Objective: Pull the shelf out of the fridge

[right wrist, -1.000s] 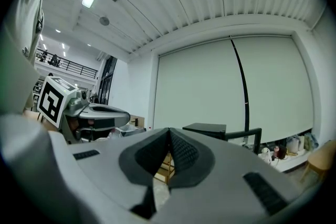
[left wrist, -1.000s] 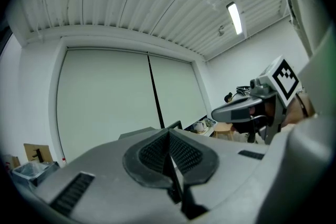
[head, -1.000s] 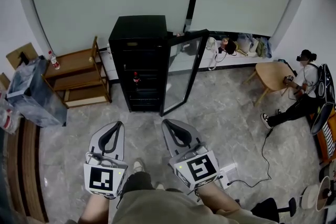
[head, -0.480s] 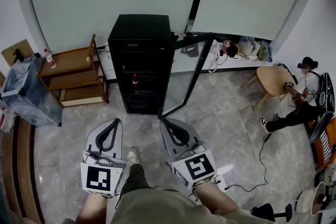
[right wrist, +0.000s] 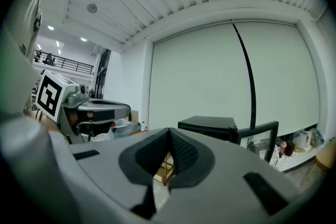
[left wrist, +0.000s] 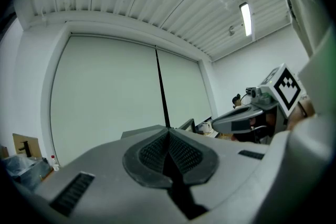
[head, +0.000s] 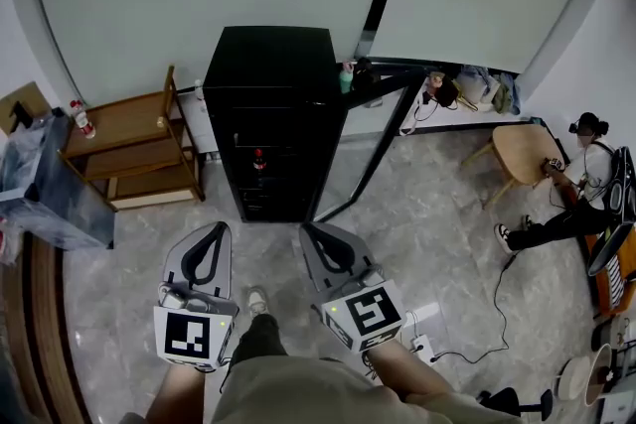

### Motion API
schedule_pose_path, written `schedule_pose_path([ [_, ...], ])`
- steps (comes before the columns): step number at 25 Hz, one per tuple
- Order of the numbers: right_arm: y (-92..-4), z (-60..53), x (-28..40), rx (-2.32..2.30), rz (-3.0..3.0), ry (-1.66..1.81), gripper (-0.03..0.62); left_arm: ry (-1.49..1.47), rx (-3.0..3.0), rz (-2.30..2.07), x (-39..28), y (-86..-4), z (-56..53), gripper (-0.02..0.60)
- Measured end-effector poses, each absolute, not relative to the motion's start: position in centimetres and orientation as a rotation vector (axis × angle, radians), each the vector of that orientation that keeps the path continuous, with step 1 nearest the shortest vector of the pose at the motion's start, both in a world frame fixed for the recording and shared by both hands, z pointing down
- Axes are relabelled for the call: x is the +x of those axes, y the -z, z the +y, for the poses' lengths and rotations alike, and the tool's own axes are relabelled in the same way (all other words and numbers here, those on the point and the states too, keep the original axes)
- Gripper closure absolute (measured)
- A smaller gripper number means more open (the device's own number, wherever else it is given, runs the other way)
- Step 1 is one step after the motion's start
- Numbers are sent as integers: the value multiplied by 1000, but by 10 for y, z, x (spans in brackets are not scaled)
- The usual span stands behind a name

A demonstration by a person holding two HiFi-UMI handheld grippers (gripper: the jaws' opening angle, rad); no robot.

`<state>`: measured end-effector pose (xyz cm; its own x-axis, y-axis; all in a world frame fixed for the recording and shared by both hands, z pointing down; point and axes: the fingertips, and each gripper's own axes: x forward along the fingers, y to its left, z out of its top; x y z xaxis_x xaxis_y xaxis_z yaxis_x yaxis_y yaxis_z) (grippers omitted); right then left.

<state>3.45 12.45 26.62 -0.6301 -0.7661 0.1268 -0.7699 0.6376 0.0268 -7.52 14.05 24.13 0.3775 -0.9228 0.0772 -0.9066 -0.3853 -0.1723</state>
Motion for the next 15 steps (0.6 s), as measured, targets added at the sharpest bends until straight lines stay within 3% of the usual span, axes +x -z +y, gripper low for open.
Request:
schedule_pose_path([
  [15, -280, -40, -45, 1372, -2658, -116, 599, 308, -2618, 1587, -148, -257, -34, 575],
])
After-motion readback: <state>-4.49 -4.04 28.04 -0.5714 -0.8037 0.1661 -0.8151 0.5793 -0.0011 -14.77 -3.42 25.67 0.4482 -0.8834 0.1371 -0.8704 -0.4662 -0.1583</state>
